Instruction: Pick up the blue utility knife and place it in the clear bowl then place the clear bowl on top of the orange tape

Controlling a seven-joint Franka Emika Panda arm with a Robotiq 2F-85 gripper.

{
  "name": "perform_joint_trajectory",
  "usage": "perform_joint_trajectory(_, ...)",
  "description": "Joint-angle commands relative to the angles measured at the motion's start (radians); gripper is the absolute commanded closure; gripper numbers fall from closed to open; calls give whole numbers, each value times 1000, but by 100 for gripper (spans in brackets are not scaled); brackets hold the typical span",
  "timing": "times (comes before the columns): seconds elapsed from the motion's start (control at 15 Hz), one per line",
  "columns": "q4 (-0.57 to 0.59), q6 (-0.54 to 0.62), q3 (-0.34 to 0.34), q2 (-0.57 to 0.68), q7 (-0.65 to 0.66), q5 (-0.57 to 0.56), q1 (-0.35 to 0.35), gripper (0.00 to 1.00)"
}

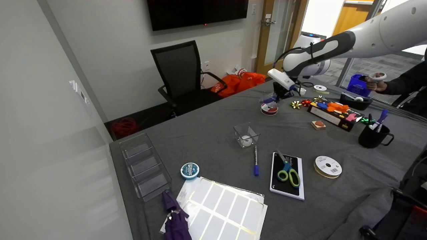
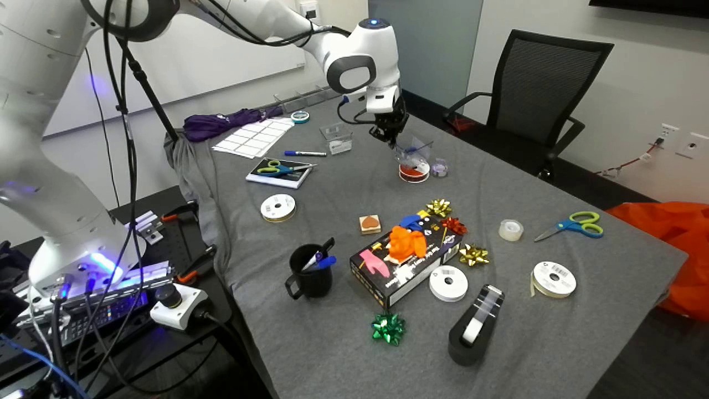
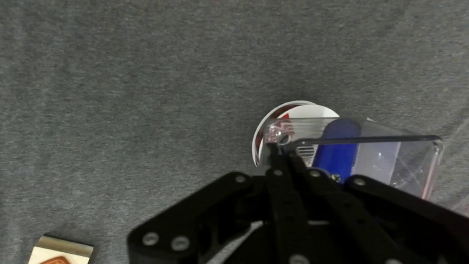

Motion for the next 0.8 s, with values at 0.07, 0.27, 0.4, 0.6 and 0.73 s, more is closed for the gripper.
perform_joint_trajectory(0.07,98,-44,5,53,64,-16,-17,99)
perform_joint_trajectory(0.27,127,-50,2,78,92,-26,-17,99)
perform_joint_trajectory(0.4,138,-52,-2,92,107,-40,-16,99)
perform_joint_trajectory(0.6,153,-65,-6,107,128,-59,-15,65)
perform_joint_trajectory(0.73,162,-71,-6,111,136,-70,-16,50)
